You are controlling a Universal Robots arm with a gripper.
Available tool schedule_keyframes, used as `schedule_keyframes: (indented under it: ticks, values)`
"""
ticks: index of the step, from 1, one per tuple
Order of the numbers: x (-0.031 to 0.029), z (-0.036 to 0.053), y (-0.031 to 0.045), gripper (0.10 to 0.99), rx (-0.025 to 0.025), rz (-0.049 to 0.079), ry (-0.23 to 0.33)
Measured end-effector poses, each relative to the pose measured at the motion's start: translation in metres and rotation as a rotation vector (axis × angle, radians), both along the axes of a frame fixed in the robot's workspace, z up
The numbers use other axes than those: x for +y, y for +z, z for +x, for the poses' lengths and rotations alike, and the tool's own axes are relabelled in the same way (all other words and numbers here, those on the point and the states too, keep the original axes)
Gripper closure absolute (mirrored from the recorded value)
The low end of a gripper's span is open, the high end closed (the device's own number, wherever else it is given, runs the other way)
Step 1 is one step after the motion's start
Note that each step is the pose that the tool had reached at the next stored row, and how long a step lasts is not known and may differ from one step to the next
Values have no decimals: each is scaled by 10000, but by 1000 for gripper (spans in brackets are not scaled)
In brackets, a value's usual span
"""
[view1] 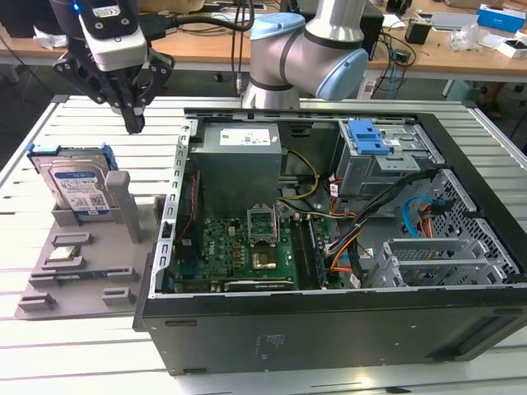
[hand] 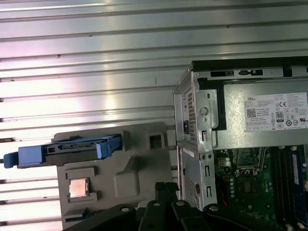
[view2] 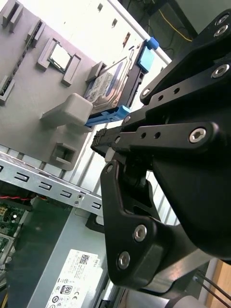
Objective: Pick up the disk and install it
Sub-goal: 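Reach for the disk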
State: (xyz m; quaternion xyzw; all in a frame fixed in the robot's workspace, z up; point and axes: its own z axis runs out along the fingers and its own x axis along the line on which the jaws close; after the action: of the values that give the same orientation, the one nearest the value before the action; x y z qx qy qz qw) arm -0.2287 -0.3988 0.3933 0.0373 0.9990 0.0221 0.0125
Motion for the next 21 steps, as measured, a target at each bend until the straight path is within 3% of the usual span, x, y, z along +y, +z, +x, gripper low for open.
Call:
schedule_keyframes:
  ticks: [8,21]
  values:
    - [0,-25,0,980,0,0,-2]
    - [0,-186,0,980,0,-1,-2]
